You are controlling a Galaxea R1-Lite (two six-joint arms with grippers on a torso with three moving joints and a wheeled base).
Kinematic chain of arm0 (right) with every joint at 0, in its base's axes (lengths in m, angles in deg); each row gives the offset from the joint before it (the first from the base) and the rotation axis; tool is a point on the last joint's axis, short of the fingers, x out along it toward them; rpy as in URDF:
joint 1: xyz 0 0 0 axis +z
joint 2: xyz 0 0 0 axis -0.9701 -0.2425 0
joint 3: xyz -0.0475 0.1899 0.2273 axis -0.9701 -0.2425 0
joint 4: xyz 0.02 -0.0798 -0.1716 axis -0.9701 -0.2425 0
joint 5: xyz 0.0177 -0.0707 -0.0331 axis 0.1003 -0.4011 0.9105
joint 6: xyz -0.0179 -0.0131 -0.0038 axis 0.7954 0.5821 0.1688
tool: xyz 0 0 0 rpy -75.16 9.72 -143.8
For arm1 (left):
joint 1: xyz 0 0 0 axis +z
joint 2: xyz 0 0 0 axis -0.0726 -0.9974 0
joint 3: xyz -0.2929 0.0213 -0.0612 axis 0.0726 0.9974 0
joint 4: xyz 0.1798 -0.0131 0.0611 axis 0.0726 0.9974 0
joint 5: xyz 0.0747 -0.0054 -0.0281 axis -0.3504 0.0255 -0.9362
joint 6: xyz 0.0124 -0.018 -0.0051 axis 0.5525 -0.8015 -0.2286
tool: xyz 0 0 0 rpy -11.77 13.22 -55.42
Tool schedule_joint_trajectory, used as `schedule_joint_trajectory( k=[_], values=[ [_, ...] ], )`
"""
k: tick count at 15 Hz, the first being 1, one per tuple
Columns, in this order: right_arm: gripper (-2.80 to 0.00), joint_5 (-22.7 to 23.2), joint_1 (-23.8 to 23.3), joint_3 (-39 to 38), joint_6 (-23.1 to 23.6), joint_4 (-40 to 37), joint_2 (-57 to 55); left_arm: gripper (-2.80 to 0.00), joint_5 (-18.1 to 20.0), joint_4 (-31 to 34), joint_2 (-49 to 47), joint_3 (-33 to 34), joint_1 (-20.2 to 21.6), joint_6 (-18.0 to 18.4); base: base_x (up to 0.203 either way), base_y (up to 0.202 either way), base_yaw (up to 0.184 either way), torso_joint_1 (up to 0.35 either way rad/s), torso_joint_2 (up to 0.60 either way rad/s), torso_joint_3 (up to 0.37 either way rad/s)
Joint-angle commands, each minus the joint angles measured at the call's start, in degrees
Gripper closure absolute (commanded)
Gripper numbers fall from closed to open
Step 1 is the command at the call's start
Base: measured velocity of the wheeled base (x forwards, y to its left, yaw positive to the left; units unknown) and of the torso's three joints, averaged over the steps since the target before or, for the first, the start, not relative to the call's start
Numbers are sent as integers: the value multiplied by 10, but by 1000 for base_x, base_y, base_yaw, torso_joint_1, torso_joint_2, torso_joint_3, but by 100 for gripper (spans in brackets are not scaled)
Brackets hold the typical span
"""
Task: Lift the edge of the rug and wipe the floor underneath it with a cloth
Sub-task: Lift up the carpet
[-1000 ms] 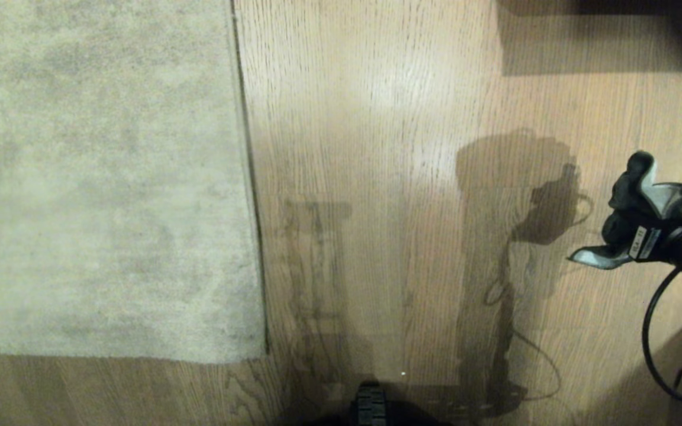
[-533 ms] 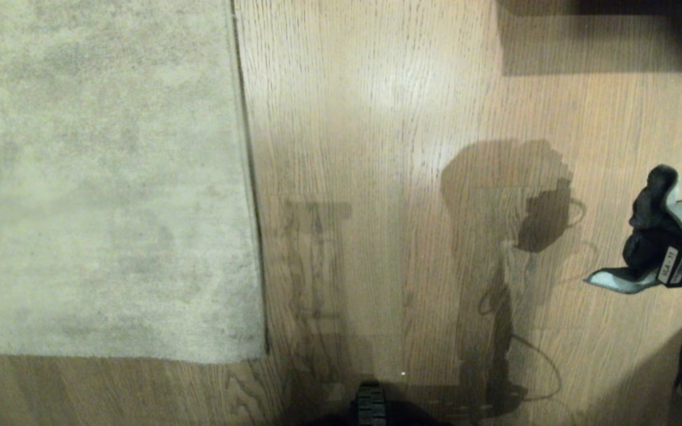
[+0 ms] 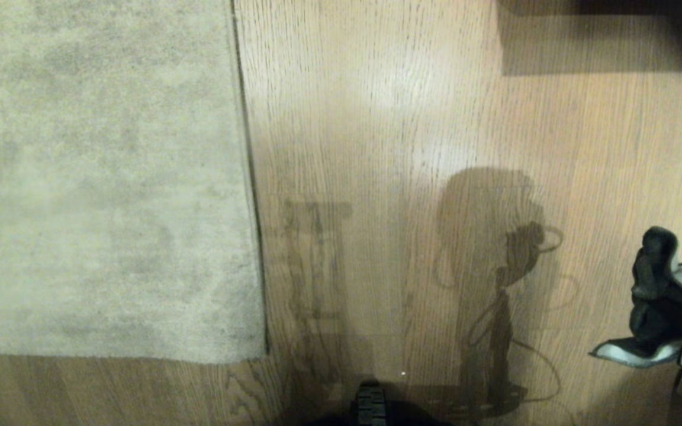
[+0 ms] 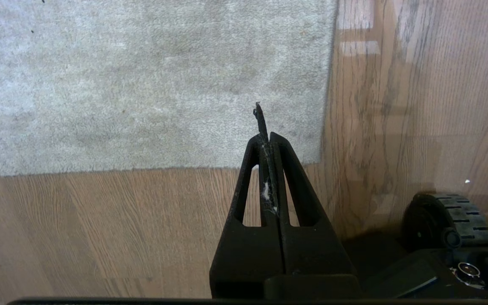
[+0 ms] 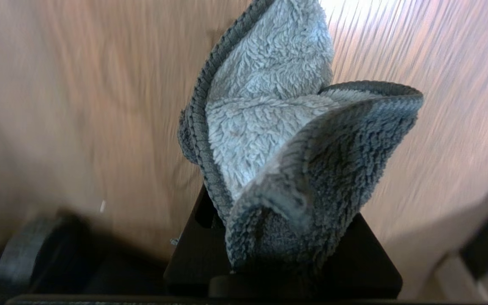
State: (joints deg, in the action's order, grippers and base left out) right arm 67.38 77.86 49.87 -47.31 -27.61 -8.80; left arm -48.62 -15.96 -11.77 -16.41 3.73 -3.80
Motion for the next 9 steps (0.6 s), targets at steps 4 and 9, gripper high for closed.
schedule_joint_trajectory(
  k=[4, 9],
  values=[
    [0, 1, 9, -89, -2, -74, 171, 0, 0, -1, 0, 0, 0, 0, 0, 0, 0, 0, 0, 0],
    [0, 2, 22, -112, -2, -222, 347, 0, 0, -1, 0, 0, 0, 0, 0, 0, 0, 0, 0, 0]
  ],
)
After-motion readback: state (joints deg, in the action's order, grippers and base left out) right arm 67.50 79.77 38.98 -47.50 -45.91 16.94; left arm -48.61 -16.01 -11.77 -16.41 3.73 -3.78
